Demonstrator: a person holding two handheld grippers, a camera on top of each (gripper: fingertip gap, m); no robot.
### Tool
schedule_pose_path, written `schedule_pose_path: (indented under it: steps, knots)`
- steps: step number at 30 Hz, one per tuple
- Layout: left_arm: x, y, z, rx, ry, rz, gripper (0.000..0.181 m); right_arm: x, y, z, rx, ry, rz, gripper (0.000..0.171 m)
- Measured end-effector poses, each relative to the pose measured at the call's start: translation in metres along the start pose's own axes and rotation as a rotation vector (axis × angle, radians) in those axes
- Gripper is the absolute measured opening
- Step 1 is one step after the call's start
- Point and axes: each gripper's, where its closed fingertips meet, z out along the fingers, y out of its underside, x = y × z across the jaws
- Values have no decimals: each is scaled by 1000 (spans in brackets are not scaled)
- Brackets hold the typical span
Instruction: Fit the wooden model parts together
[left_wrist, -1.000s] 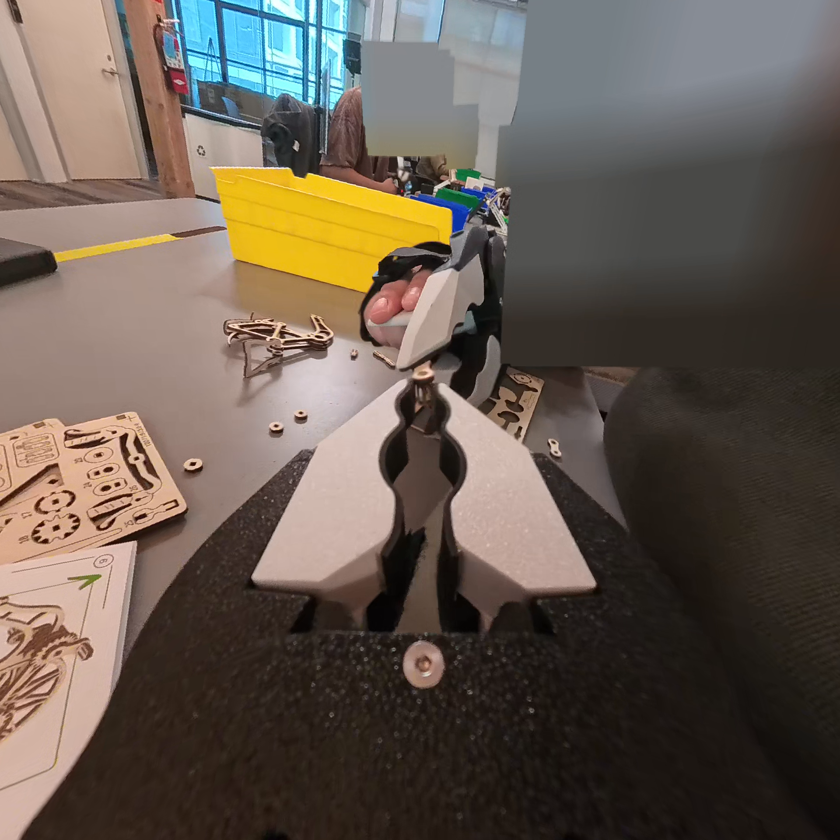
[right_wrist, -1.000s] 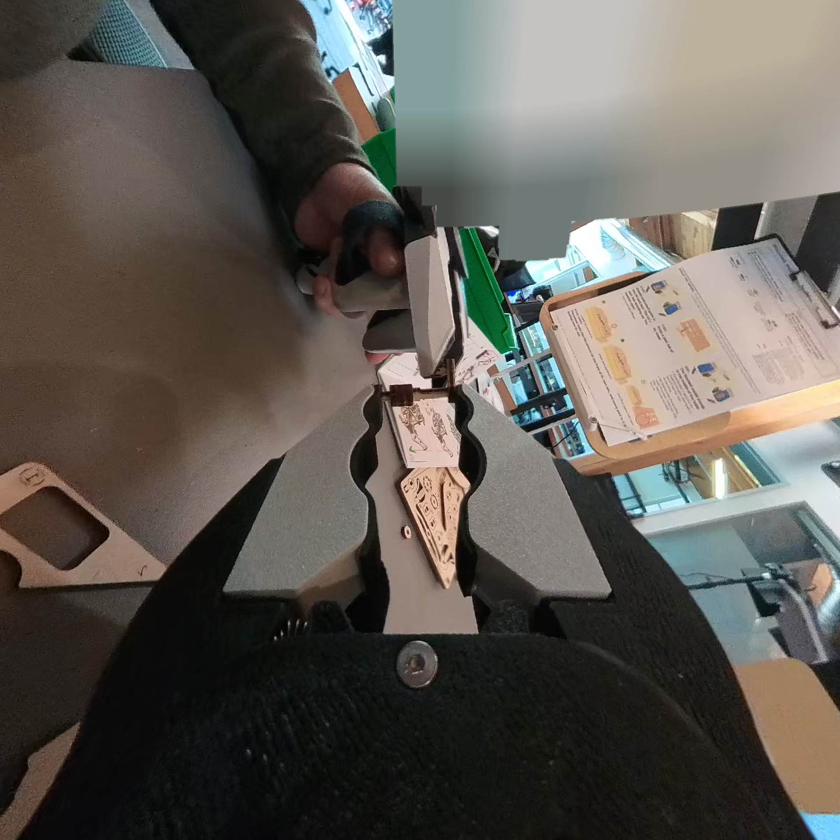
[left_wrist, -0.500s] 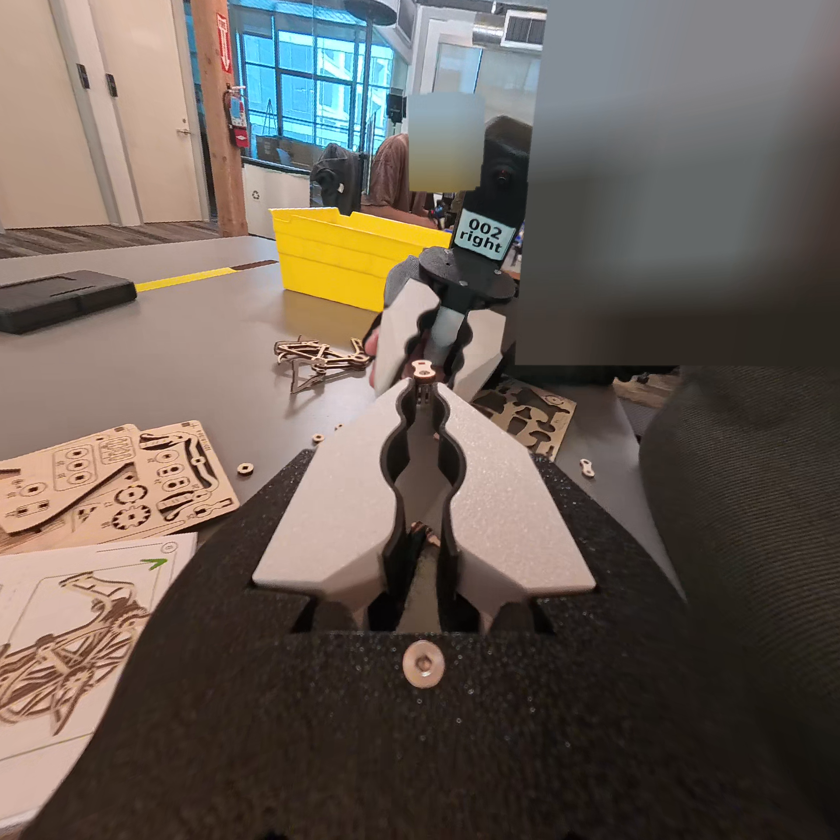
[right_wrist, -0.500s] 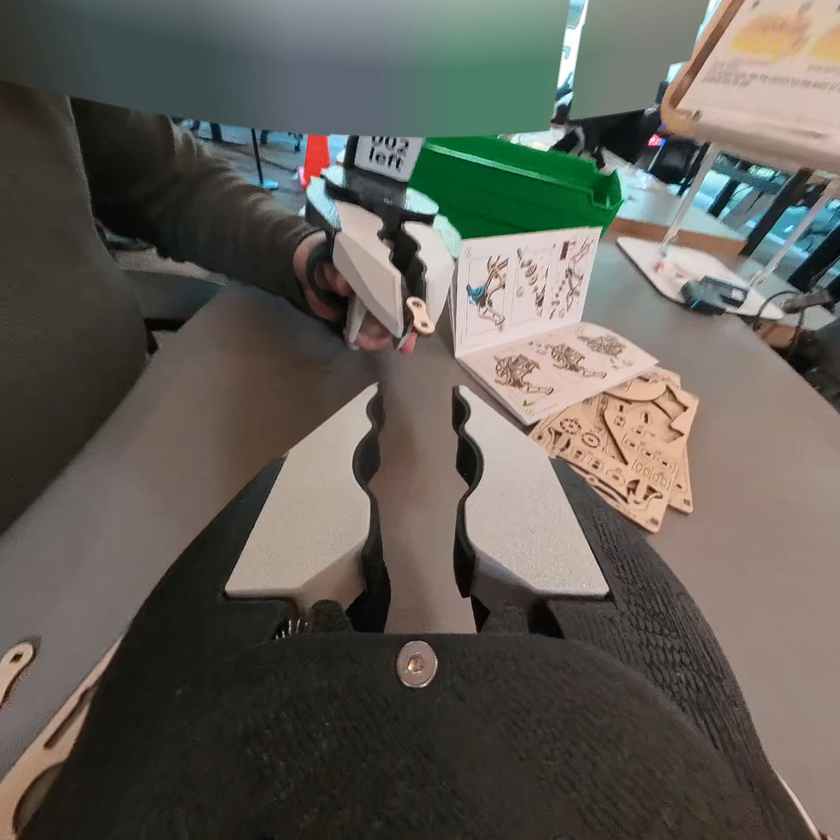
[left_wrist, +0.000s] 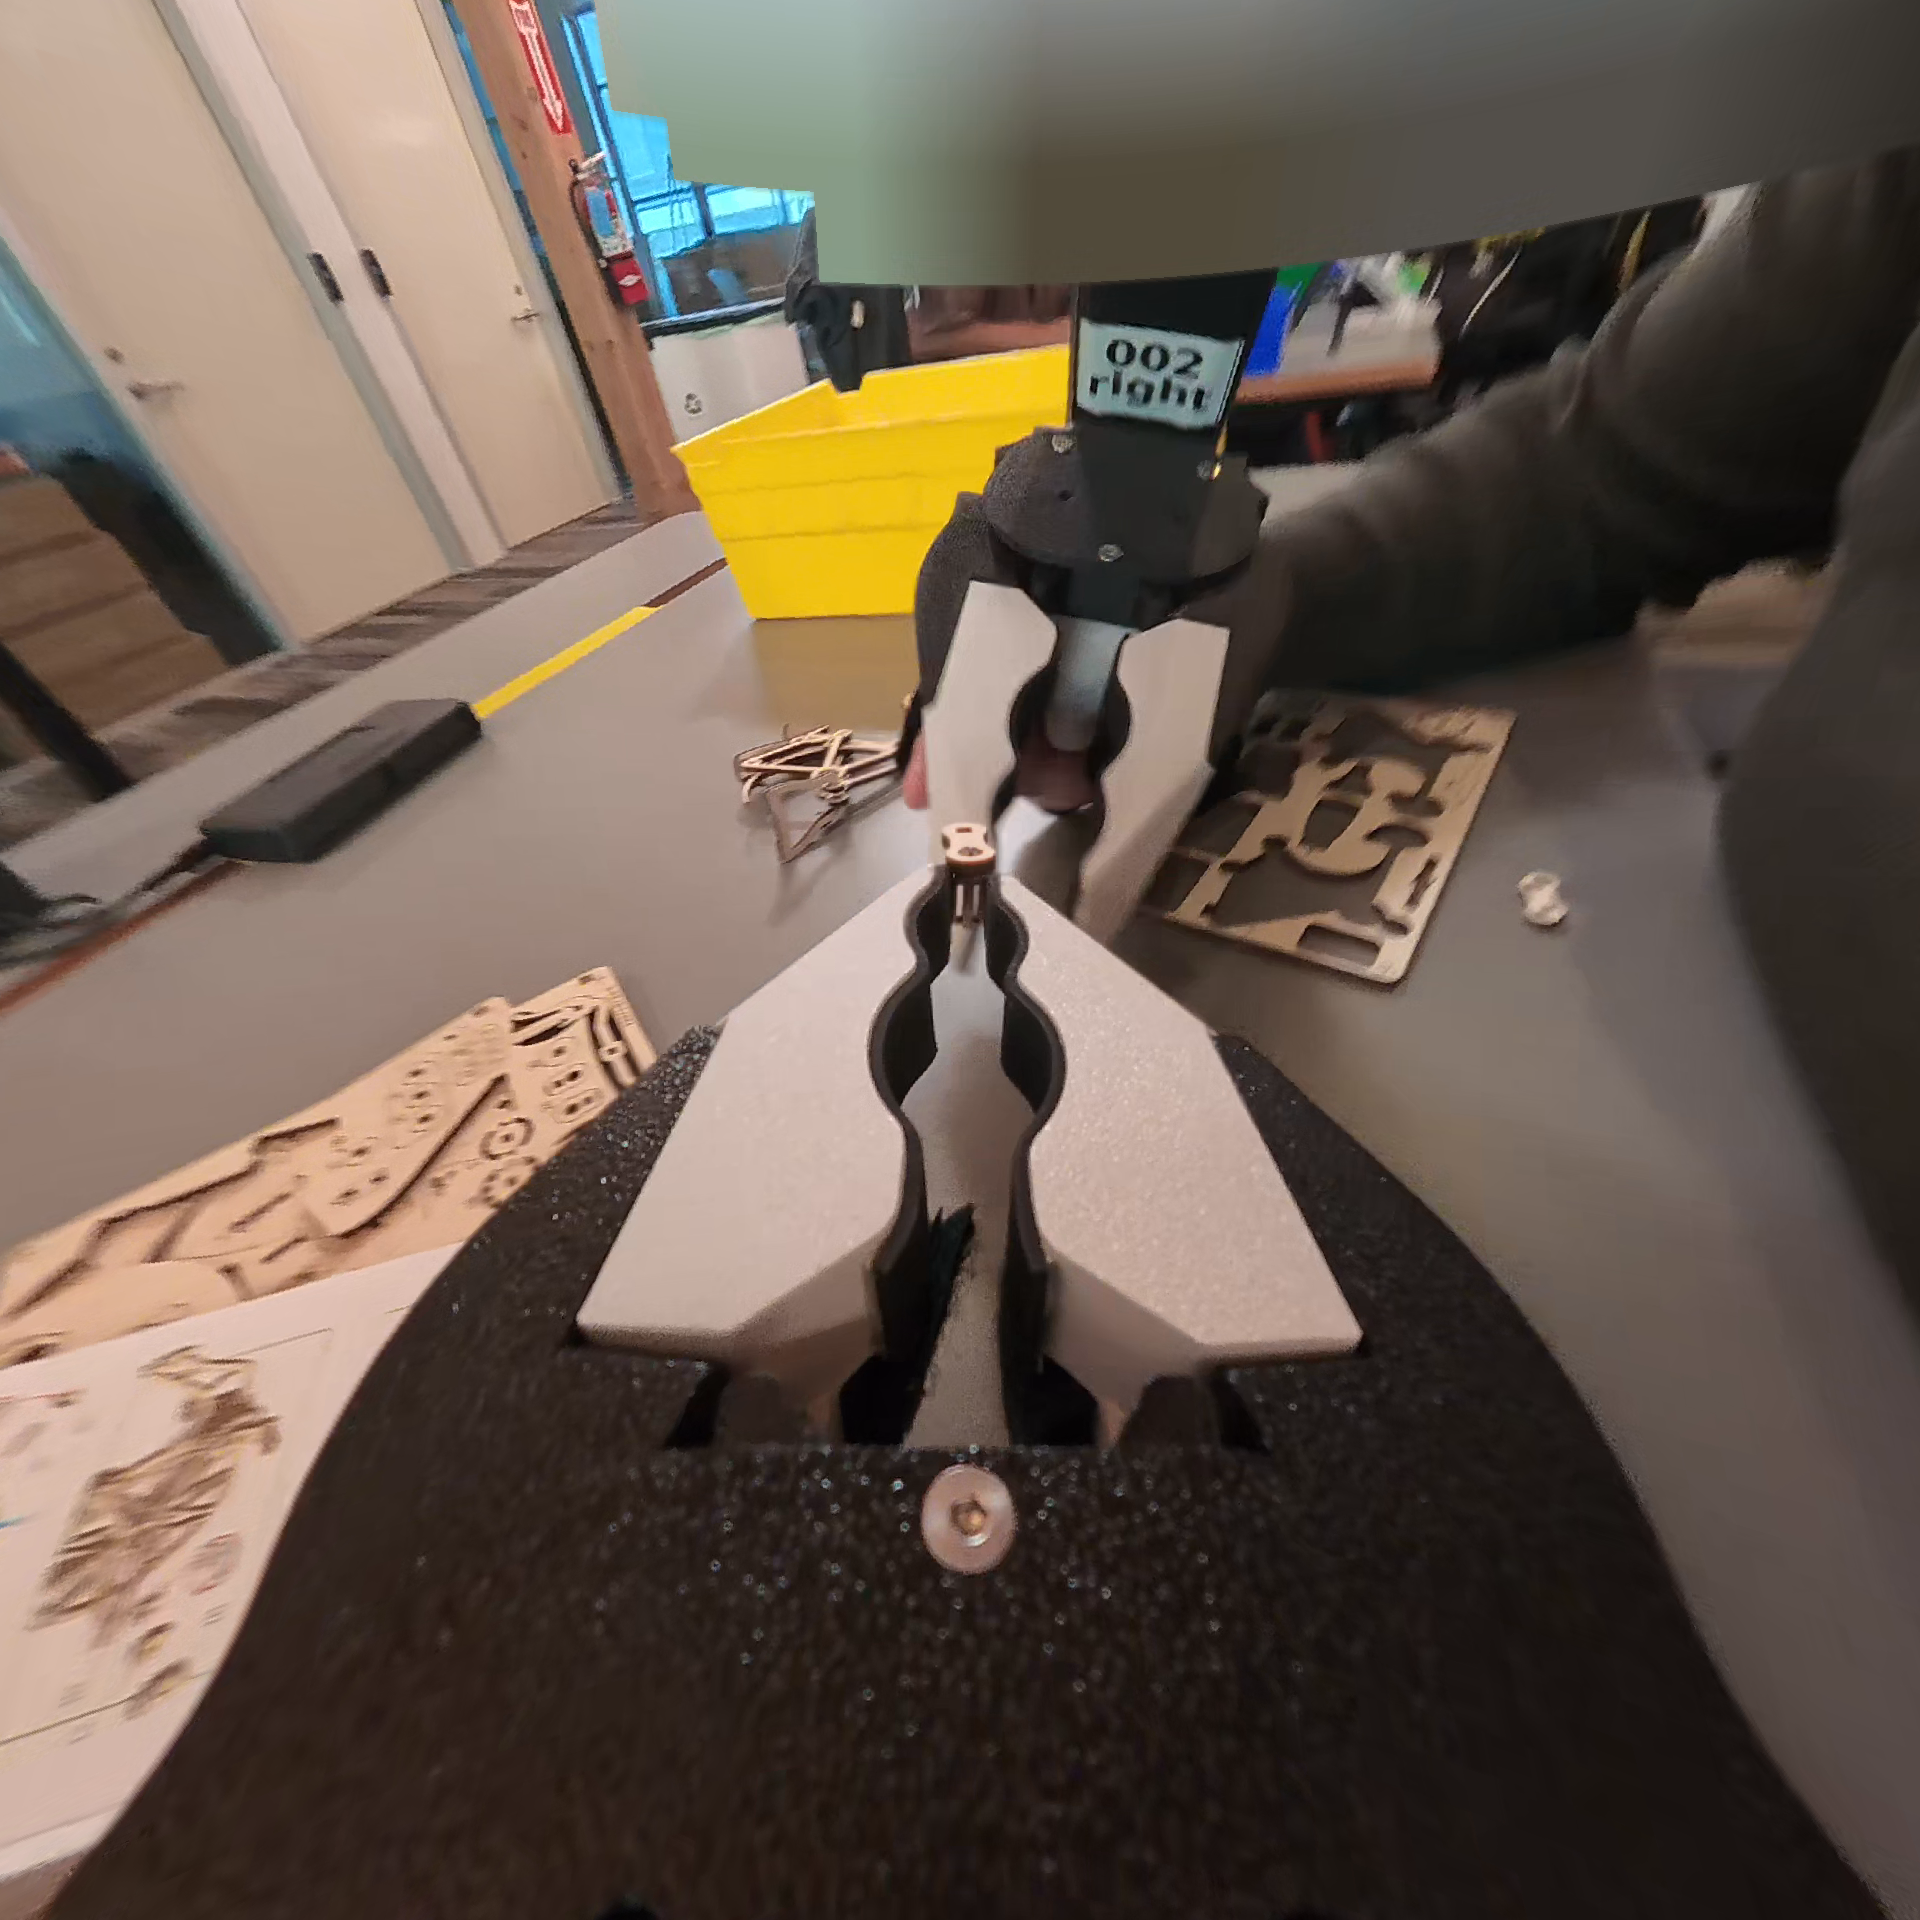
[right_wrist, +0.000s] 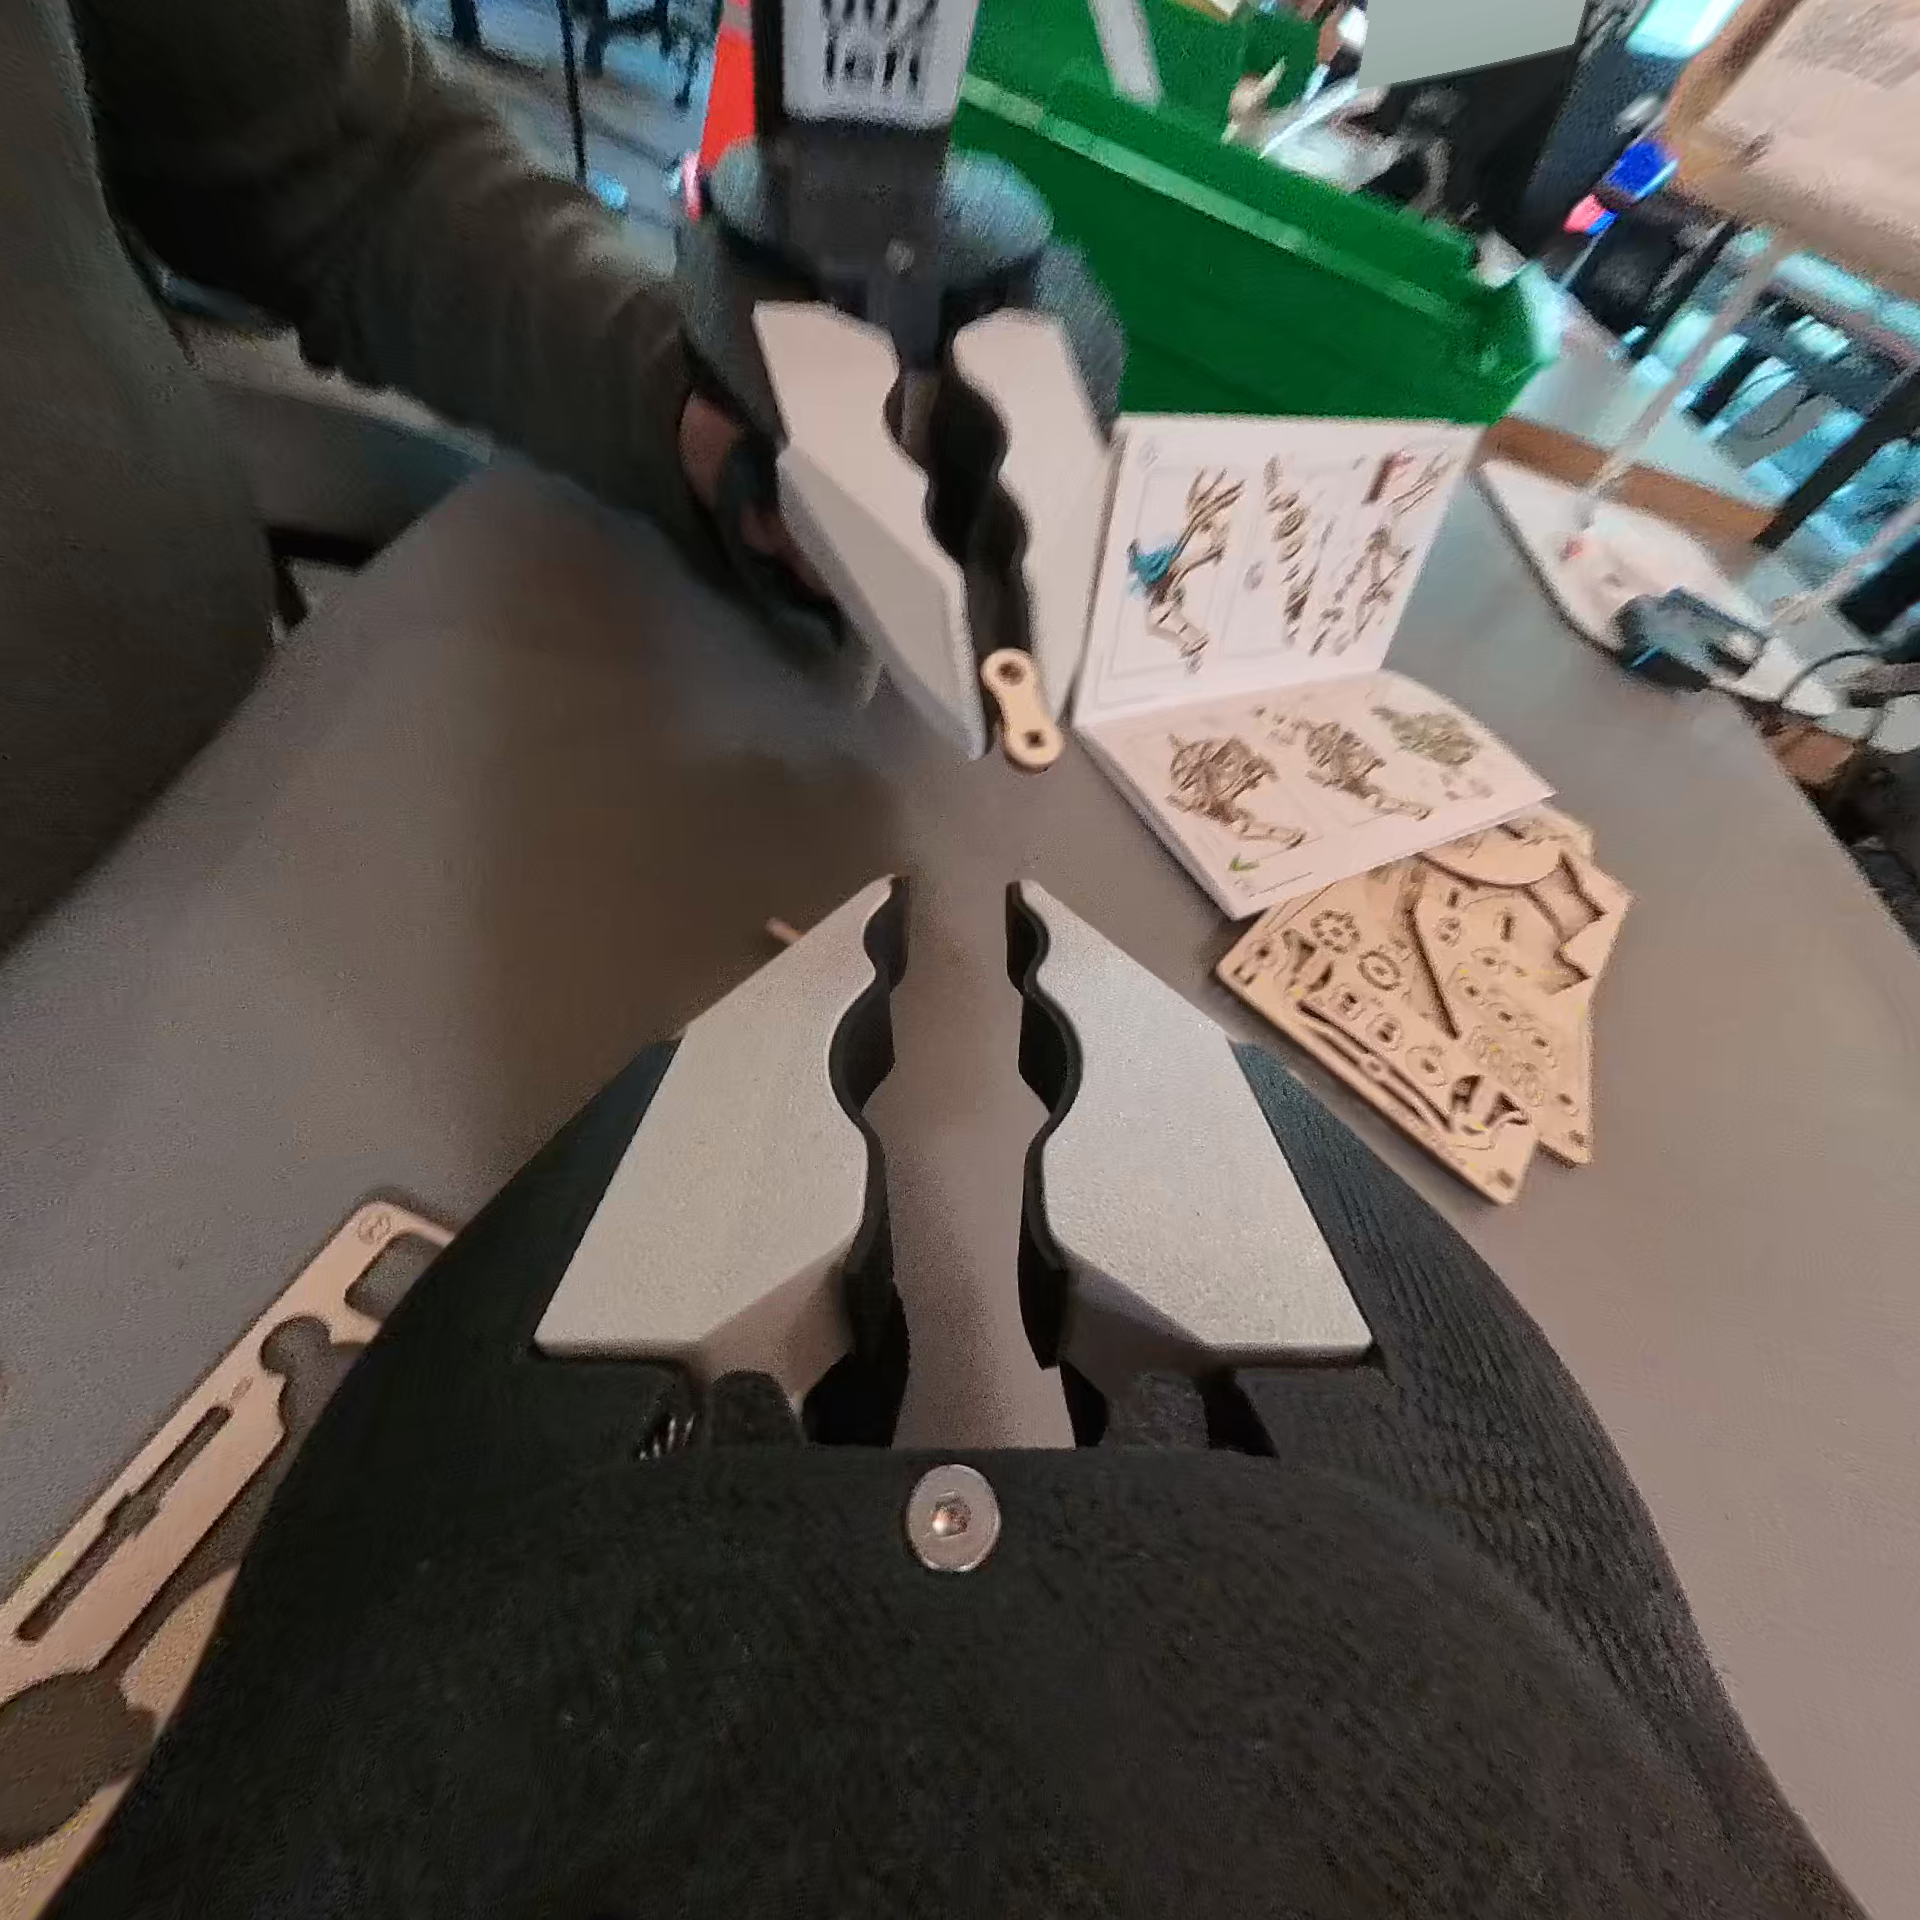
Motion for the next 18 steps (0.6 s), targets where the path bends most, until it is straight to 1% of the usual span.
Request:
schedule_pose_path:
  steps: [4,8,11,18]
  knots:
    - [-1,1,-1,-15,-6,36,4,-19,21,7,-148,-132,-25,18]
    - [-4,6,-4,-34,14,19,4,-26,33,13,-221,-222,-46,23]
    - [-7,12,-7,-61,32,0,4,-25,34,15,-224,-272,-70,27]
    - [-3,19,-8,-105,65,3,3,-28,31,25,-216,-358,-109,27]
